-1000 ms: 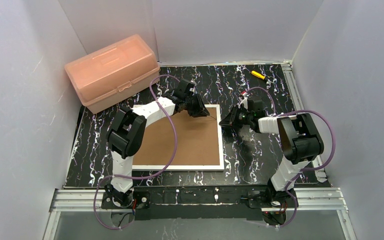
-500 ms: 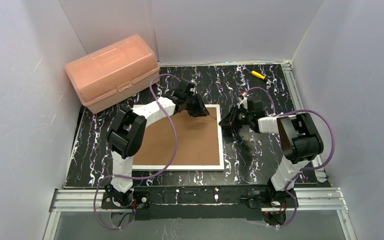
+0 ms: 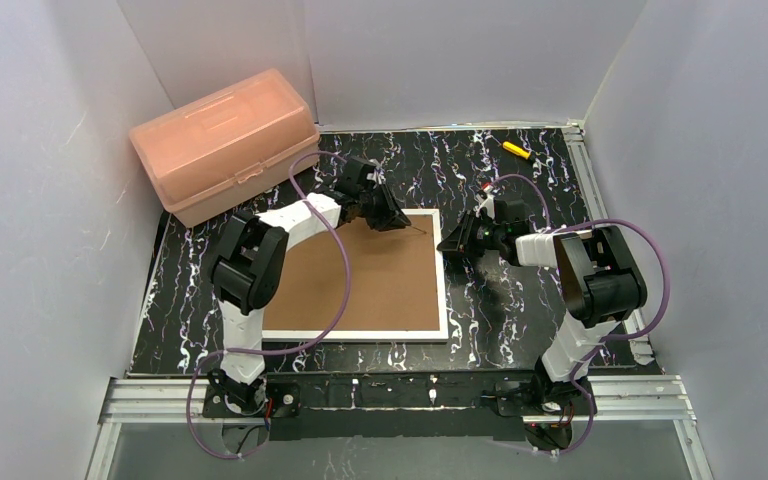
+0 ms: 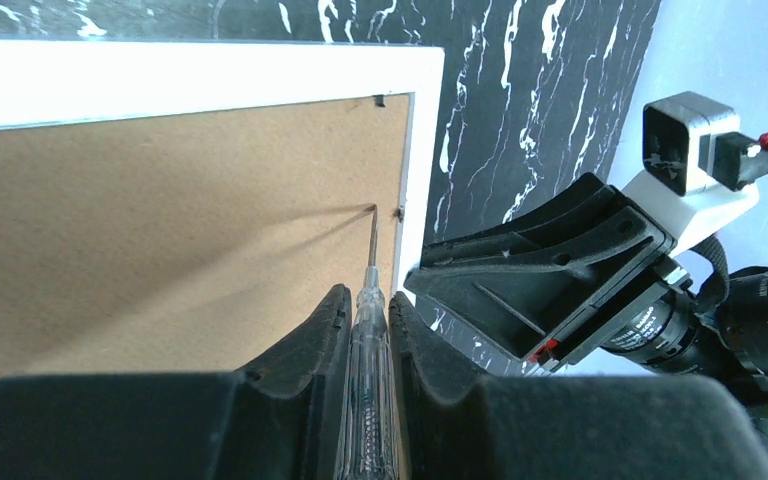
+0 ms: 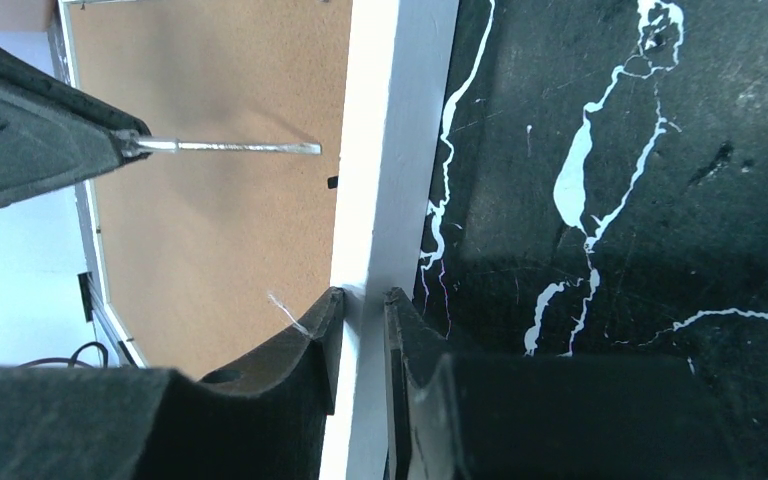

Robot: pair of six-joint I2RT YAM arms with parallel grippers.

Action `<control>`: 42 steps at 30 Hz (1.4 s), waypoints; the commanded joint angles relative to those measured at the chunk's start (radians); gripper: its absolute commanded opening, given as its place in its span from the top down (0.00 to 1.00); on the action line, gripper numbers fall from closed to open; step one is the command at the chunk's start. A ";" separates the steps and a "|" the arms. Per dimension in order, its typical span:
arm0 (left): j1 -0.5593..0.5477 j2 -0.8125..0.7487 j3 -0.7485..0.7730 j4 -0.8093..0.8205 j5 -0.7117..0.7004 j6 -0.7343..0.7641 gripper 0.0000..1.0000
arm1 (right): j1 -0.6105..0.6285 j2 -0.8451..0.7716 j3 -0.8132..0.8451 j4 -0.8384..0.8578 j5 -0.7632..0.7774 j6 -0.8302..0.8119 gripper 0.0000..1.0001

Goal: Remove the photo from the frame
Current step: Release the photo frame item from the photo frame.

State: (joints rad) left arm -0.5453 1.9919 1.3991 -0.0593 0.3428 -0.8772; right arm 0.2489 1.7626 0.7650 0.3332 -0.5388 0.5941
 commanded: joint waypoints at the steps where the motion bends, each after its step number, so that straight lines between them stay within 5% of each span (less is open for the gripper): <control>1: 0.019 -0.052 -0.020 0.010 0.040 -0.008 1.00 | 0.007 0.014 0.028 -0.020 -0.012 -0.028 0.71; 42: 0.004 0.052 0.041 0.029 0.122 -0.020 1.00 | 0.008 0.037 0.037 -0.013 -0.030 -0.025 0.70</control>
State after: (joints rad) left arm -0.5278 2.0338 1.4055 -0.0185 0.4583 -0.9066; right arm 0.2489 1.7748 0.7792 0.3214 -0.5541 0.5835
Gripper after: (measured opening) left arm 0.150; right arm 0.295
